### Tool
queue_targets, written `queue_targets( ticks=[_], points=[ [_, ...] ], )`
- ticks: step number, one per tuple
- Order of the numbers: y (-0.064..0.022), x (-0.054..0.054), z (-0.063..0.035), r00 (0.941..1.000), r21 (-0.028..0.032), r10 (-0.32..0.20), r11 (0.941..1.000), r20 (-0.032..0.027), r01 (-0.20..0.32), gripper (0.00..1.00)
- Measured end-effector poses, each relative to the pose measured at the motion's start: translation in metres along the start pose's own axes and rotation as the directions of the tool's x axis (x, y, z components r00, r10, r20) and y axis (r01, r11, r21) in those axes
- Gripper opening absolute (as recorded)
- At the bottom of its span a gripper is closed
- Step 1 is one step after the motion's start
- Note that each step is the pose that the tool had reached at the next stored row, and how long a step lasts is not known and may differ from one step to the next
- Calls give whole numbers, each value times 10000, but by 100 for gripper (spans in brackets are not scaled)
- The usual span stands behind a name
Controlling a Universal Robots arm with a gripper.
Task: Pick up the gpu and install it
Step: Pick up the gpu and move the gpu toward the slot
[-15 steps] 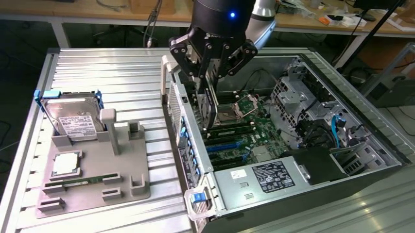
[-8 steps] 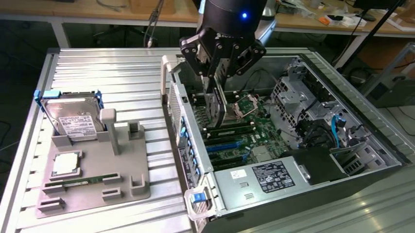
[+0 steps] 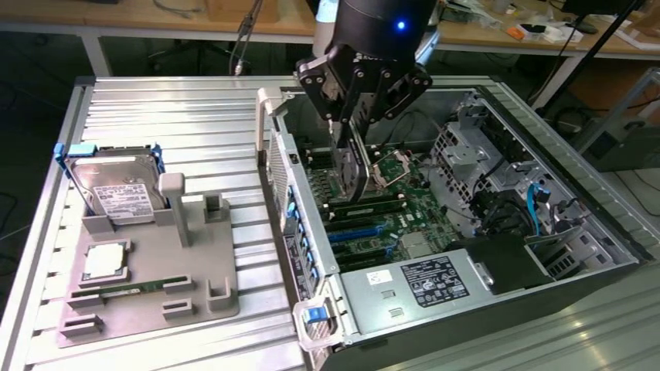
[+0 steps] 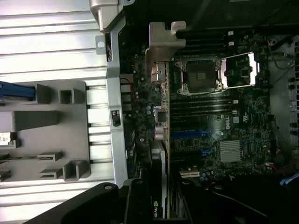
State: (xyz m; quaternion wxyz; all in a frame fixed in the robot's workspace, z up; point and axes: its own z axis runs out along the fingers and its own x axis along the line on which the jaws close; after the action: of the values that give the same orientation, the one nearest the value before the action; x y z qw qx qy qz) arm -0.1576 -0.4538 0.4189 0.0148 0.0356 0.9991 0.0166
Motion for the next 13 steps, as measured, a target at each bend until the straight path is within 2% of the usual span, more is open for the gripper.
queue_targets(
  ticks=[13],
  points=[
    [12,-167,5,10000,0,0,10000,0,0,27]
  ],
)
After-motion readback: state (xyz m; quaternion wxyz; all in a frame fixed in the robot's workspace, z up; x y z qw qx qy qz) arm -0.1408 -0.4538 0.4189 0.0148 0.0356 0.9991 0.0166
